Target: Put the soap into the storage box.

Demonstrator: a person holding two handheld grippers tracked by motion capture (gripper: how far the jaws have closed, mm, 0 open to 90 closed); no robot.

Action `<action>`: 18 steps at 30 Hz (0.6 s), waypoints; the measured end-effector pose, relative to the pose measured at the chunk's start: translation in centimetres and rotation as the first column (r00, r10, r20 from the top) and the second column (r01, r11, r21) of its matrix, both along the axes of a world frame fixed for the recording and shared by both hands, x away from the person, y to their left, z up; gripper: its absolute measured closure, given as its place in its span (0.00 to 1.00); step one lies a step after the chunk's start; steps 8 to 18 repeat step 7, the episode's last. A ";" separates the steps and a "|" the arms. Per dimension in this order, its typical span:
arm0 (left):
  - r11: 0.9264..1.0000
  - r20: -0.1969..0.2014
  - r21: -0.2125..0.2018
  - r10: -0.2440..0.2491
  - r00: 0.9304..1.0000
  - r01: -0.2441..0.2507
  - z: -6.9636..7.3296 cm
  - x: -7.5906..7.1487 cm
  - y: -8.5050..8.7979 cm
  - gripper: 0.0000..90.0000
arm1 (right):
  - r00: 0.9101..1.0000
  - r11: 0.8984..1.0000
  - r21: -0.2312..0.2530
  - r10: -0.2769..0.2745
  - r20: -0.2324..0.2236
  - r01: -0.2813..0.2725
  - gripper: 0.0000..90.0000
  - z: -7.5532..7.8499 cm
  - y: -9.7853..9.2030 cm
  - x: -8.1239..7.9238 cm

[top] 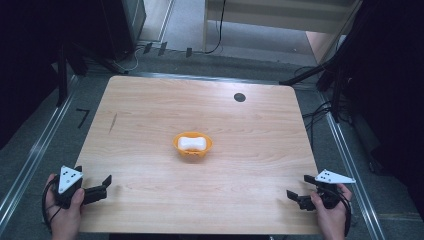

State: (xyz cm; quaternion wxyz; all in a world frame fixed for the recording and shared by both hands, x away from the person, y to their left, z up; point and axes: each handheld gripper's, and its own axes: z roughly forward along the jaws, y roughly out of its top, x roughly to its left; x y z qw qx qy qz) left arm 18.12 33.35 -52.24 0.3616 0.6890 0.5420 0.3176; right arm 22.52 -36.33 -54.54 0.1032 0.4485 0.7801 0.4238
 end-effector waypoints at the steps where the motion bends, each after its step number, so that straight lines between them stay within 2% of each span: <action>1: 1.000 0.001 0.000 0.001 1.000 -0.001 0.0 0.0 0.0 0.00 | 1.000 1.000 0.004 -0.002 -0.005 0.002 0.00 -0.3 -0.2 0.0; 7: 1.000 -0.004 0.001 -0.002 1.000 0.002 0.0 0.1 0.0 0.00 | 0.999 0.999 0.025 -0.033 0.000 0.033 0.00 -0.4 -0.3 0.2; 18: 1.000 -0.004 0.001 -0.002 1.000 0.002 0.0 0.1 0.0 0.00 | 0.999 0.999 0.025 -0.033 0.000 0.033 0.00 -0.4 -0.3 0.2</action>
